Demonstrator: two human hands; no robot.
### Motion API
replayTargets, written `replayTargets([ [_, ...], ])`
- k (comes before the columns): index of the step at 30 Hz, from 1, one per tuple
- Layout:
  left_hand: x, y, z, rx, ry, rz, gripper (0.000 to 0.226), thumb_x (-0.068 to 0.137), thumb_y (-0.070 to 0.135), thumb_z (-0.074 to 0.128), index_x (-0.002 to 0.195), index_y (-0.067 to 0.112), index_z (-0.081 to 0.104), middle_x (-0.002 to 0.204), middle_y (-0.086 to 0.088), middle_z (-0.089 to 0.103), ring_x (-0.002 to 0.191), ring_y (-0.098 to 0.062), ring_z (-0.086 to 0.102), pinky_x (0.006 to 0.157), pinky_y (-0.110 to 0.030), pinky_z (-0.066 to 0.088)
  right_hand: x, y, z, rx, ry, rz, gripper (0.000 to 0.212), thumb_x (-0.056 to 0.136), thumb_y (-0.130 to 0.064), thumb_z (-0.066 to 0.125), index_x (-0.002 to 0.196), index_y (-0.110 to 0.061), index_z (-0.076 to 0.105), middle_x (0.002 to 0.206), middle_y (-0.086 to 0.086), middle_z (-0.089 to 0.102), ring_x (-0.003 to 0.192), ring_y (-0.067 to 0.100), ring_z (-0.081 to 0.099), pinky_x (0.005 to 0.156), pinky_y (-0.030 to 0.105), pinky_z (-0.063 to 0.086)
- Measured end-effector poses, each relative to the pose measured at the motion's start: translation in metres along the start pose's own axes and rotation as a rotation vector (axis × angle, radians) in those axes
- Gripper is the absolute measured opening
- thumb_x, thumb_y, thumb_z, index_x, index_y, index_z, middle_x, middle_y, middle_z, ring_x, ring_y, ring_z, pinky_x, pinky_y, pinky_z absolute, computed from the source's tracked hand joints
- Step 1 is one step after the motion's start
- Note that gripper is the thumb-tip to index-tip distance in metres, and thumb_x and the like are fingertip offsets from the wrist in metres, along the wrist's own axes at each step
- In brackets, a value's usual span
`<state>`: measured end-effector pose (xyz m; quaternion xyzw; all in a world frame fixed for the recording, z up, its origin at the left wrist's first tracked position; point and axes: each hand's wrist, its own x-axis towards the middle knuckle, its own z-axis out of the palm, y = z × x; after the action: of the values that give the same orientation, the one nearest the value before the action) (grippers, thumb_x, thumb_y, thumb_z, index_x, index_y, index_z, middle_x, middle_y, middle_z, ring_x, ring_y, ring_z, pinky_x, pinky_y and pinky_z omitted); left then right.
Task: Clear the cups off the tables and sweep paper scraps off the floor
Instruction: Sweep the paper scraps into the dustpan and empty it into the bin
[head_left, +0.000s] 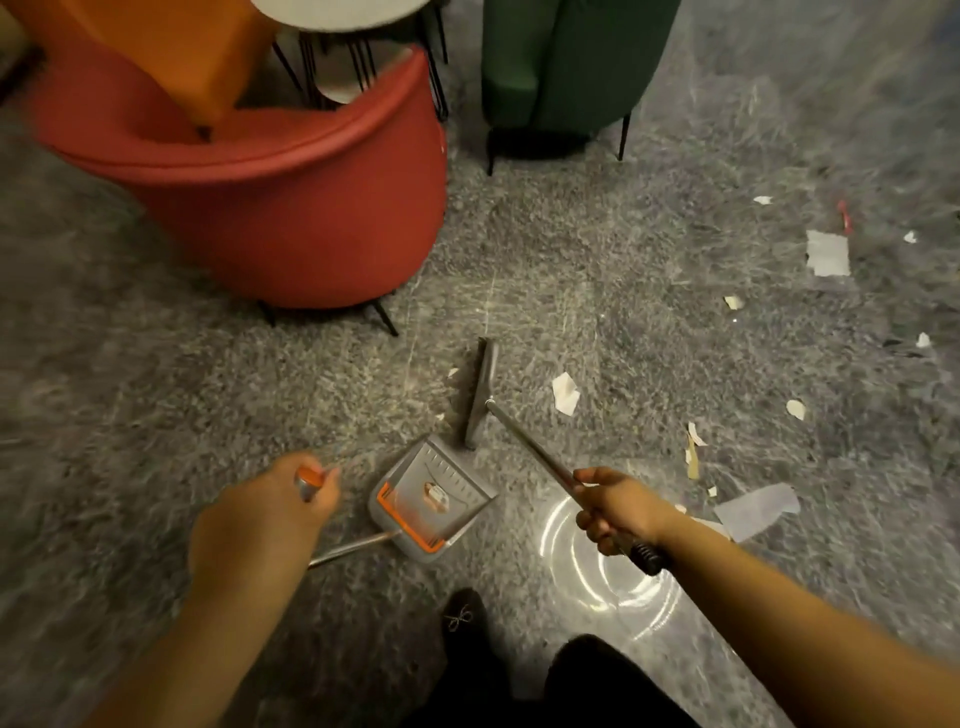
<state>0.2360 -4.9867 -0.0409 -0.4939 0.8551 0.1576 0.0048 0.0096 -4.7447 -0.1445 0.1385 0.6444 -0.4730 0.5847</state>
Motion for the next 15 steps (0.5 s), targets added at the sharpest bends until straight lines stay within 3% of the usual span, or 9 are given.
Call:
replayTargets([
  [9, 0.053, -0.035, -0.018, 0.056, 0.080, 0.061, 0.024, 0.080, 0.038, 0.075, 0.066, 0.025, 0.062, 0.047, 0.008, 0.050, 0.047, -0.028, 0.055, 0.049, -0.028, 0.042, 0.064, -0.052, 0.077, -0.106, -0.059, 0.029, 0.022, 0.100, -0.007, 0.041, 0.118, -0.019, 0.042, 0.059, 0.006, 0.038, 0.030, 0.009, 0.033, 0.035, 0.011, 0.030],
  [15, 0.088, -0.019, -0.014, 0.149, 0.015, -0.012, 0.029, 0.088, 0.046, 0.061, 0.070, 0.024, 0.056, 0.054, -0.002, 0.057, 0.053, -0.031, 0.057, 0.052, -0.034, 0.049, 0.108, -0.095, 0.088, -0.174, -0.106, 0.102, 0.023, 0.101, -0.008, 0.041, 0.123, -0.016, 0.041, 0.060, 0.007, 0.038, 0.031, 0.009, 0.031, 0.034, 0.012, 0.028],
])
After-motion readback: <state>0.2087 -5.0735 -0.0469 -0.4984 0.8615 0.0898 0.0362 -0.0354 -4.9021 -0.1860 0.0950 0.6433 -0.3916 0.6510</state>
